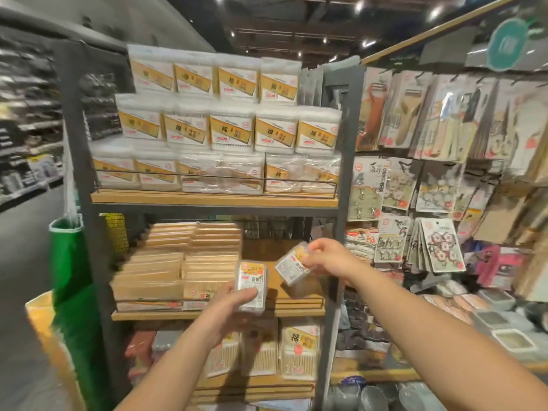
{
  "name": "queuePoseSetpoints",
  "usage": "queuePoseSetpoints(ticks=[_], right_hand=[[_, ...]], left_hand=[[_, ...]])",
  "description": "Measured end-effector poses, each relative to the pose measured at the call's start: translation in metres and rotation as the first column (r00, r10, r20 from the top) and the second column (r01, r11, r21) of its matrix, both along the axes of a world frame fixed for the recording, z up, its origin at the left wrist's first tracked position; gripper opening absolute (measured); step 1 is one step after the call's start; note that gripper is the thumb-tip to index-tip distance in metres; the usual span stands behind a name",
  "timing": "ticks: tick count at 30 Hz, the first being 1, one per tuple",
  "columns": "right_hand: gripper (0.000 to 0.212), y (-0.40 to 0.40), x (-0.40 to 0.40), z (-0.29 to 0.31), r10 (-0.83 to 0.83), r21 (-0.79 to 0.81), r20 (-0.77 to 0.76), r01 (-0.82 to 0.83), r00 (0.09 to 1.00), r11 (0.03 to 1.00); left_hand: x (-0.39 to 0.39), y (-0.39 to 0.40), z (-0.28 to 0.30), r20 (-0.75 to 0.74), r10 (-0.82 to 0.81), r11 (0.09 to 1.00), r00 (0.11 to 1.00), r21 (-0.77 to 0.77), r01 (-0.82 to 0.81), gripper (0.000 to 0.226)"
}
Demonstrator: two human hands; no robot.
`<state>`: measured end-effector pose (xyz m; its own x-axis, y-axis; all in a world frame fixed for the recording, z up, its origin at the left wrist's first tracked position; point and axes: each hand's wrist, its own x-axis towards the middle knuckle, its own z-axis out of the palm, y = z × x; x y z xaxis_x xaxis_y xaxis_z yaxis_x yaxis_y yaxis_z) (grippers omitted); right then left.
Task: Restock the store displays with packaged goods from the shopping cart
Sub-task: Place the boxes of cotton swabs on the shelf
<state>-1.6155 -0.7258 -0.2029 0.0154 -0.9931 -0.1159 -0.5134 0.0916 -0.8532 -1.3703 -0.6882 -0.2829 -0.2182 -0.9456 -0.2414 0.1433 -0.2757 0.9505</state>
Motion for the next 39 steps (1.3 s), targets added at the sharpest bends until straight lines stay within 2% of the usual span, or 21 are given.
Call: queuePoseSetpoints(ticks=[2,5,7,9,13,20,25,29,31,33,34,36,38,39], right_hand=[[0.022,-0.025,0.013,0.003,0.061,-0.033,-0.242,-0.071,0.968,0.997],[0.024,-0.055,0.025,0.007,0.147,0.022,-0.511,-0.158,0.847,0.987],[0.032,-0.071,0.029,0.005,0.164,0.085,-0.644,-0.143,0.747,0.986],[0.035,-0.082,0.032,-0.001,0.192,0.162,-0.712,-0.108,0.675,0.981],[0.031,-0.097,0.033,-0.015,0.27,0.261,-0.795,-0.096,0.542,0.961],[0.033,-0.105,0.026,-0.015,0.314,0.285,-0.855,-0.132,0.412,0.949],[0.037,-0.099,0.028,-0.015,0.299,0.262,-0.888,-0.152,0.349,0.953],[0.05,-0.097,0.028,-0.013,0.305,0.268,-0.901,-0.158,0.309,0.95],[0.049,-0.096,0.028,-0.006,0.316,0.28,-0.895,-0.156,0.315,0.947],[0.046,-0.092,0.028,0.006,0.276,0.235,-0.881,-0.151,0.383,0.96],[0.049,-0.09,0.028,0.012,0.23,0.186,-0.863,-0.14,0.451,0.973],[0.055,-0.083,0.028,0.021,0.133,0.085,-0.737,-0.104,0.663,0.991],[0.048,-0.075,0.03,0.021,0.134,0.045,-0.463,-0.128,0.876,0.991],[0.039,-0.07,0.031,0.018,0.19,0.053,-0.342,-0.182,0.921,0.982]], left_hand=[[0.001,-0.014,-0.009,-0.001,0.006,1.0,1.0,0.027,-0.006,0.037],[0.0,-0.026,-0.02,-0.032,-0.026,0.998,0.999,0.062,0.028,0.038],[-0.002,-0.033,-0.023,-0.055,-0.044,0.996,0.998,0.077,0.048,0.036],[-0.006,-0.036,-0.021,-0.078,-0.059,0.995,0.995,0.078,0.066,0.032],[-0.013,-0.043,-0.017,-0.084,-0.074,0.992,0.994,0.099,0.082,0.034],[-0.012,-0.045,-0.02,-0.074,-0.113,0.991,0.991,0.066,0.118,0.042],[-0.012,-0.041,-0.019,-0.099,-0.137,0.989,0.986,0.04,0.142,0.034],[-0.014,-0.044,-0.015,-0.108,-0.118,0.991,0.987,0.055,0.125,0.032],[-0.016,-0.046,-0.013,-0.119,-0.116,0.991,0.986,0.053,0.123,0.036],[-0.019,-0.05,-0.012,-0.119,-0.124,0.991,0.985,0.042,0.13,0.045],[-0.02,-0.051,-0.011,-0.122,-0.12,0.991,0.985,0.04,0.126,0.049],[-0.022,-0.055,-0.011,-0.135,-0.081,0.995,0.988,0.047,0.088,0.046],[-0.025,-0.056,-0.011,-0.145,-0.05,0.995,0.988,0.075,0.061,0.046],[-0.026,-0.057,-0.011,-0.146,-0.049,0.995,0.988,0.083,0.062,0.051]])
